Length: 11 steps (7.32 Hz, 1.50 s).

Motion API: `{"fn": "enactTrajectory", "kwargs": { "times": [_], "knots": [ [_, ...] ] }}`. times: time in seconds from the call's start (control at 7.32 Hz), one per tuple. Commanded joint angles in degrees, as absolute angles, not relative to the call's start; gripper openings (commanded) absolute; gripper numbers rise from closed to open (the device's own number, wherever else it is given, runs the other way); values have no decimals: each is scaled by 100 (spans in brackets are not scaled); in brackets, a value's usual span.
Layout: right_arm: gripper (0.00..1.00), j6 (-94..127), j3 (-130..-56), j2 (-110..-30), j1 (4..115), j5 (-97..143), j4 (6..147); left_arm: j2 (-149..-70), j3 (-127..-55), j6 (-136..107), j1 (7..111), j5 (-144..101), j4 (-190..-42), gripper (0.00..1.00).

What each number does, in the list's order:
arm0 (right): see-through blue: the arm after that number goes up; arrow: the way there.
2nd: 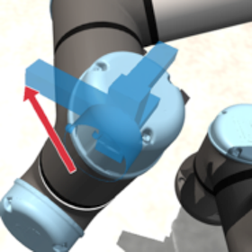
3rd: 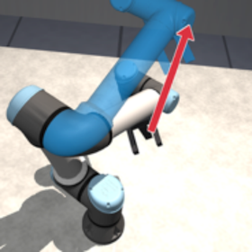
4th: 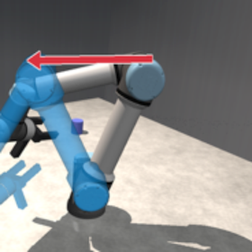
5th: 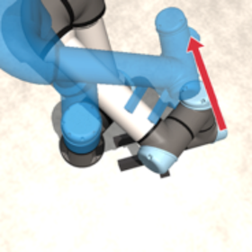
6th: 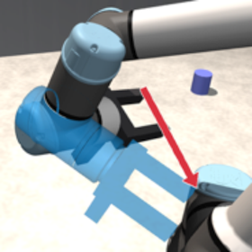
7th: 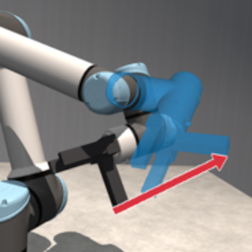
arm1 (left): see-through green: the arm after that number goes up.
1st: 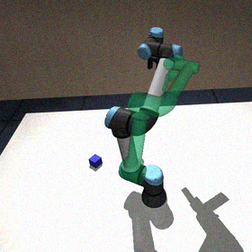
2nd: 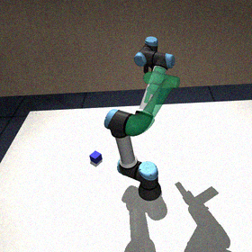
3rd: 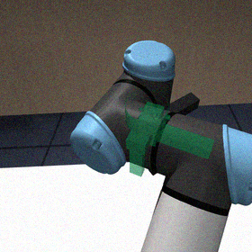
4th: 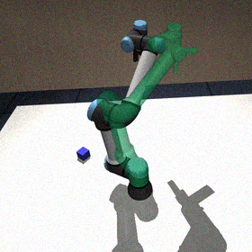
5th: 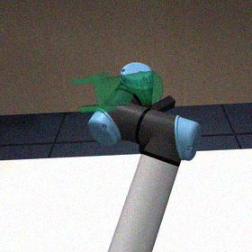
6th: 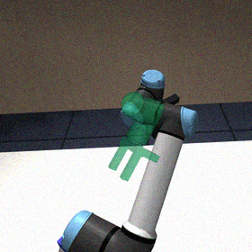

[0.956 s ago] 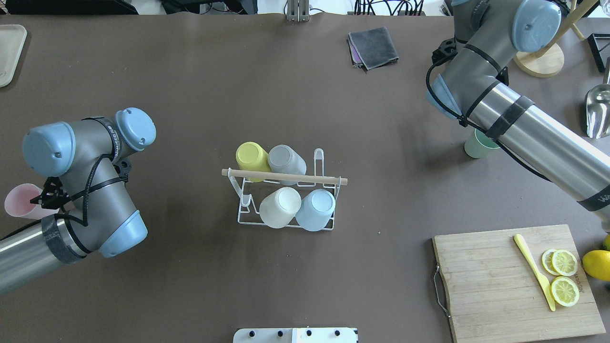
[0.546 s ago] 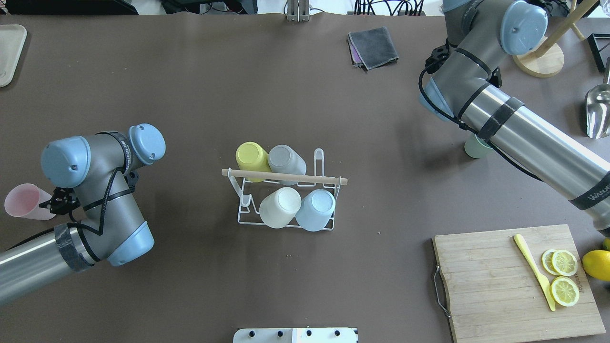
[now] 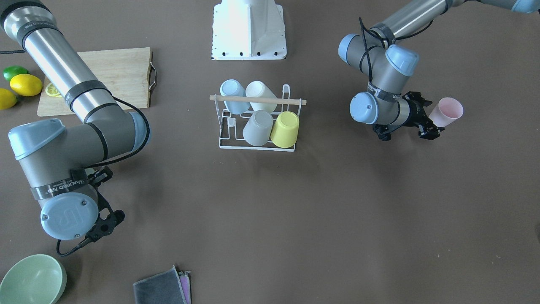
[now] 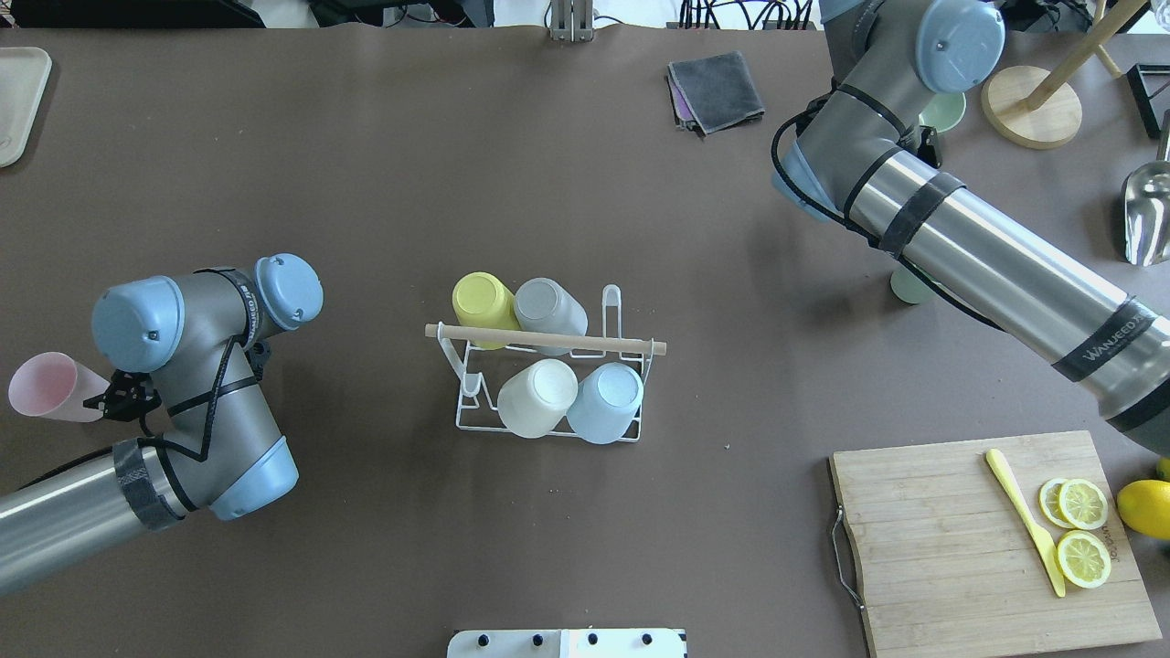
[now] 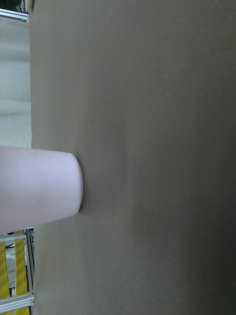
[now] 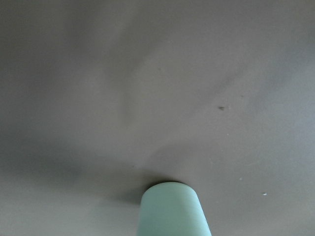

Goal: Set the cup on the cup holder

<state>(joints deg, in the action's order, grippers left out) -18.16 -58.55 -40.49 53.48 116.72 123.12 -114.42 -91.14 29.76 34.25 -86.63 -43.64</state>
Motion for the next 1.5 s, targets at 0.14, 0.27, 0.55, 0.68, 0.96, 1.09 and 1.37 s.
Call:
{"fn": "enactTrajectory", "kwargs": {
  "times": [0.14, 0.27, 0.55, 0.68, 0.96, 1.09, 1.37],
  "knots": [
    [99, -1854, -5722, -3946, 4975, 11198, 12445, -11225, -9106, 2971, 3419, -8648, -4665, 98],
    [99, -1907, -5678, -3903, 4853, 10910, 12454, -11206, -9088, 2971, 3410, -8648, -4719, 98],
    [99, -2178, -5459, -3867, 4694, 10785, 12472, -10979, -9140, 2971, 3419, -8648, -4921, 98],
    [99, -2310, -5449, -3867, 4685, 10671, 12576, -10899, -9149, 2971, 3428, -8648, -4948, 98],
    [99, -2443, -5397, -3867, 4658, 10530, 12577, -10697, -9141, 2971, 3428, -8648, -5185, 98],
    [99, -2487, -5388, -3867, 4615, 10460, 12673, -10583, -9149, 2971, 3428, -8648, -5316, 98],
    [100, -2584, -5335, -3876, 4518, 10267, 12744, -10529, -9167, 2979, 3445, -8648, -5352, 98]
  ]
}}
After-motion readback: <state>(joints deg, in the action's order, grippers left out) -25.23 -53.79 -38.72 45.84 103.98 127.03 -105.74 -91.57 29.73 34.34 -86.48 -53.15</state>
